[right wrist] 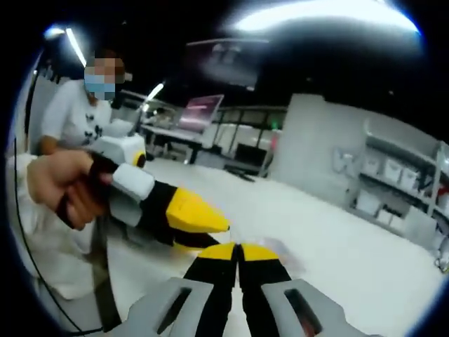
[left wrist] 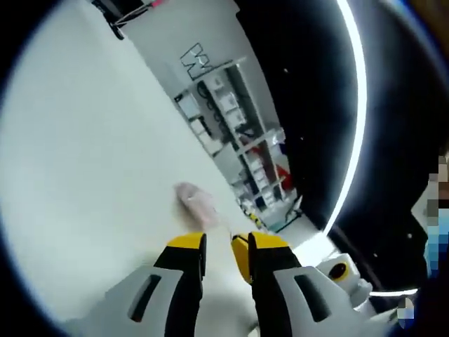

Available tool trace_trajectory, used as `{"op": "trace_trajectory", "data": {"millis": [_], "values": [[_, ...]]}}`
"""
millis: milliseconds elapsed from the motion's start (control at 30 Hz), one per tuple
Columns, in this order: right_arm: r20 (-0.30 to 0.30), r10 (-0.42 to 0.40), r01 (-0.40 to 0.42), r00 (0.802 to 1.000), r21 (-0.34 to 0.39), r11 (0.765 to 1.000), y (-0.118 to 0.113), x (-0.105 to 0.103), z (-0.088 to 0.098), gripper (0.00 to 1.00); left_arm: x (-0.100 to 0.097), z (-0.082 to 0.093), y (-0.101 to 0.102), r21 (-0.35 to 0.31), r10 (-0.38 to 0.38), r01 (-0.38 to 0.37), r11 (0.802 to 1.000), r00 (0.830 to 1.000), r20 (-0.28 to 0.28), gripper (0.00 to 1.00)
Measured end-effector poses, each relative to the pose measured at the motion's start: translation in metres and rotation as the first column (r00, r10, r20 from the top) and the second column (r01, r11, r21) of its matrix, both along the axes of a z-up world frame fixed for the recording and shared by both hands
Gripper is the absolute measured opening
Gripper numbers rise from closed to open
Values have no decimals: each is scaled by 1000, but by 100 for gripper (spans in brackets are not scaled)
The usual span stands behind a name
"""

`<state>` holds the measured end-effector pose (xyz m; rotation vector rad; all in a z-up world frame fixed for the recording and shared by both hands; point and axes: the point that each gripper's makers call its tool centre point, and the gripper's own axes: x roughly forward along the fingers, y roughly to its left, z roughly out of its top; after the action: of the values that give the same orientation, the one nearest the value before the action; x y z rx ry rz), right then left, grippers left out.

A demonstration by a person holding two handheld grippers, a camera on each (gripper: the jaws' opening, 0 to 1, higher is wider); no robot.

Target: Open the resealable bag by pulling the two sides of the seal apart until the entire bag opening is separated and visibly accessible.

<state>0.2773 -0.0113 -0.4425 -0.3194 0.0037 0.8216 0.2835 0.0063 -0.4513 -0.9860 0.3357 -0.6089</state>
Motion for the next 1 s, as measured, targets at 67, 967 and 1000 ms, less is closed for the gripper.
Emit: {"op": "trace_trajectory", "data": {"millis": [67, 967, 1000], "values": [[-9, 3, -3, 1000, 19, 1000, -2, 1, 0, 0, 1, 0, -1, 3, 1, -1, 1000, 1000, -2, 24], [-45, 11, -6, 999, 110, 994, -8, 2, 1, 0, 11, -3, -7, 59, -13, 13, 998, 1000, 6, 21], [-43, 11, -6, 999, 113, 994, -8, 2, 2, 0, 11, -3, -7, 71, -10, 9, 997, 1000, 6, 21]]}}
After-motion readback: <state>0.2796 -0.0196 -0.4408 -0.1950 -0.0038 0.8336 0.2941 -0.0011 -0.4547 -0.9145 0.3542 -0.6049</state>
